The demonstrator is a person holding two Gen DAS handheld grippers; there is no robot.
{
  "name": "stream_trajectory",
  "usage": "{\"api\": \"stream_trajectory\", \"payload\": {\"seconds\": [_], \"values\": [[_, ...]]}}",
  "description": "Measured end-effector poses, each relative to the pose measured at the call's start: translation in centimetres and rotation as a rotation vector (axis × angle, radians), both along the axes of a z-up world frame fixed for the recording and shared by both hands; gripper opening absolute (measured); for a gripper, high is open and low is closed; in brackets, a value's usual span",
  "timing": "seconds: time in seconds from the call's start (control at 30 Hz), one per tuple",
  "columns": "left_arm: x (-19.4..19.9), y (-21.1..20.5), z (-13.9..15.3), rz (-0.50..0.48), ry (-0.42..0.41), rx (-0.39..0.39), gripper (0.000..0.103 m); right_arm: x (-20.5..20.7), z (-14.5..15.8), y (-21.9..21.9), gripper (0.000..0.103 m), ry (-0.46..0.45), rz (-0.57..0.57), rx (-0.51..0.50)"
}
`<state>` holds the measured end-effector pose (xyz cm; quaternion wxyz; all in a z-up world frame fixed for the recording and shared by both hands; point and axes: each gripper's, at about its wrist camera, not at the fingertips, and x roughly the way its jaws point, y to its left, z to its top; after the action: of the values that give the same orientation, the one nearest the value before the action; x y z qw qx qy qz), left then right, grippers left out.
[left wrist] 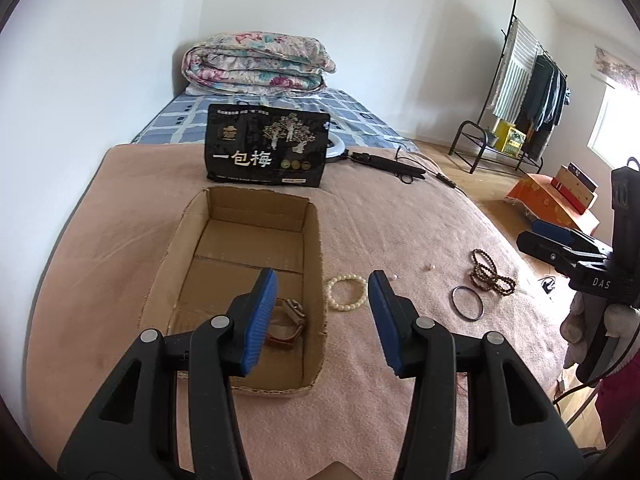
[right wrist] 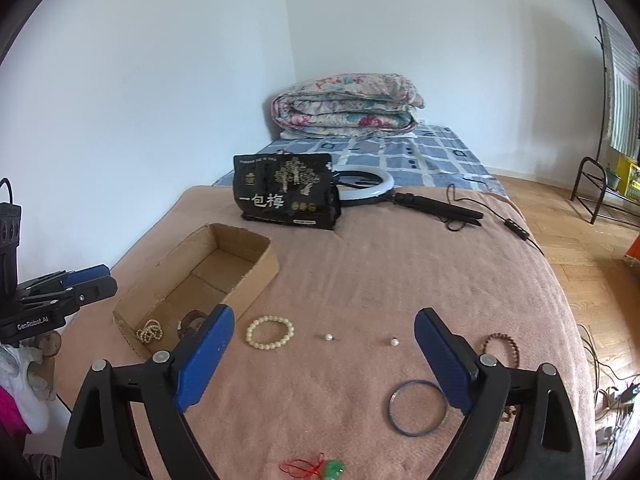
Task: Organize jewelry
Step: 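Move the left tool to a loose pearl earring while the right tool approaches the blue bangle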
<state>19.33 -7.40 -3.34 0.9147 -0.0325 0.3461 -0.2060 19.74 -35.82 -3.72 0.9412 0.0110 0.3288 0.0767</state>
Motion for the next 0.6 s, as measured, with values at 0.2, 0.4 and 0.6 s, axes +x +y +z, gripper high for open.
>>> {"api": "stream_trajectory", "payload": {"seconds": [0.2,0.4,0.6], "values": [[0.2,-4.3,-0.2,-0.068,0.005,0.008,0.048,-2.1,0.2,-5.3,0.103,-0.008,-0.1,0.015],[0.5,-8.4,-1.1,-0.128,0.014,0.019,0.048,-3.9,-0.5,-9.8,0.103,0.01,-0.163,0.005],[1.3,-11.6,-2.9,-0.169,0.044,0.027,0.048,-5.3,-2.0,-12.8,0.103,0.041,-0.189,-0.005]]}}
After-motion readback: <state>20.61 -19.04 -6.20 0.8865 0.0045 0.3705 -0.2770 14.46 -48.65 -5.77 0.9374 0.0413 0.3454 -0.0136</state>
